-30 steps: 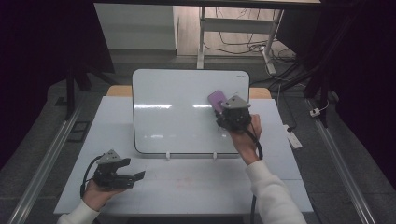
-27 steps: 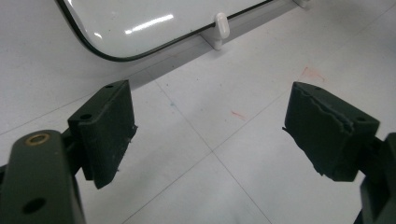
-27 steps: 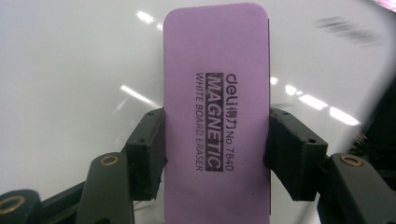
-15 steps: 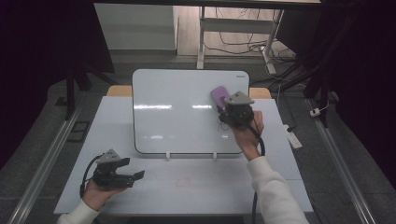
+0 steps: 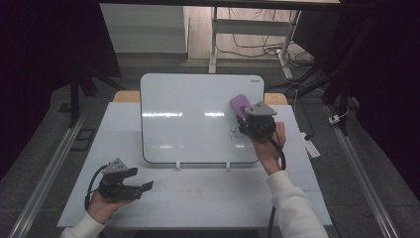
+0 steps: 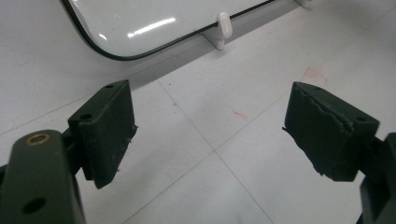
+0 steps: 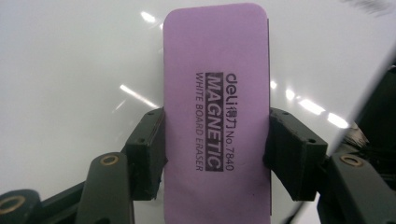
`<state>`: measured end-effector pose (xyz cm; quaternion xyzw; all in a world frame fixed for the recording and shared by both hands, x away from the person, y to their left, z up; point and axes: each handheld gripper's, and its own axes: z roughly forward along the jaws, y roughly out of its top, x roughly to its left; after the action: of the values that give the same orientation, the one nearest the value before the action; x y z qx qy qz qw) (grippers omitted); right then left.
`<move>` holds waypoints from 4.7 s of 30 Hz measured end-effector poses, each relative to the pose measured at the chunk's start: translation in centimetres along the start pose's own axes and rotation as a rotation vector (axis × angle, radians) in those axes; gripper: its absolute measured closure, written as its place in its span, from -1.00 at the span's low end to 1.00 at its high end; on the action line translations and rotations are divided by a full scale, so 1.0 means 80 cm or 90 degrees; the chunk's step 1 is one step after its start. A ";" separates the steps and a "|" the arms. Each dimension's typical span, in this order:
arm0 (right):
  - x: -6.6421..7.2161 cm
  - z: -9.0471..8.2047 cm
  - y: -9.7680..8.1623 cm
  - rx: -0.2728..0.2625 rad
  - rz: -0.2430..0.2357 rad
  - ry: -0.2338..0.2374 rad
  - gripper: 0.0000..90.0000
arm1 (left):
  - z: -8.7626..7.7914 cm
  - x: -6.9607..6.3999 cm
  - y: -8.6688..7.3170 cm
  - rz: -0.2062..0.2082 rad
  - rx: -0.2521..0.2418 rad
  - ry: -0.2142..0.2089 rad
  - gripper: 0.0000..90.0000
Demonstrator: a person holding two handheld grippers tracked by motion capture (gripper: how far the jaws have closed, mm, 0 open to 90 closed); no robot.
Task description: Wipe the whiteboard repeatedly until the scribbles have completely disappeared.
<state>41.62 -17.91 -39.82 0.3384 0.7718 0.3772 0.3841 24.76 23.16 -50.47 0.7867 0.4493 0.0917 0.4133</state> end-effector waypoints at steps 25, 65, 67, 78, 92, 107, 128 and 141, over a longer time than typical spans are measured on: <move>0.057 -0.017 -0.062 0.011 -0.090 0.033 -0.08 | 0.001 0.003 0.000 -0.008 0.001 -0.002 -0.62; -0.001 -0.005 -0.024 -0.033 0.019 -0.009 -0.08 | 0.003 0.004 0.000 -0.008 0.004 -0.002 -0.62; -0.006 -0.003 -0.016 -0.036 0.020 -0.013 -0.08 | 0.003 0.004 0.000 -0.009 0.004 -0.002 -0.62; 0.051 -0.006 -0.035 -0.015 -0.088 0.033 -0.08 | 0.001 0.005 -0.001 -0.011 0.002 -0.001 -0.62; 0.009 -0.010 -0.035 -0.027 -0.008 0.002 -0.08 | 0.002 0.005 -0.001 -0.012 0.003 -0.001 -0.62; 0.026 -0.038 -0.055 -0.031 0.016 0.069 -0.08 | 0.003 0.006 0.000 -0.013 0.003 0.000 -0.62; 0.048 -0.081 -0.082 -0.051 0.068 0.183 -0.08 | 0.001 0.008 0.001 -0.032 -0.013 0.004 -0.62; 0.073 -0.092 -0.095 -0.059 0.078 0.239 -0.08 | -0.001 0.004 0.006 -0.040 -0.037 0.010 -0.63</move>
<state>30.84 -19.21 -45.12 0.2904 0.7898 0.4914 0.2247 25.22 23.36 -50.15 0.7588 0.4744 0.0979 0.4354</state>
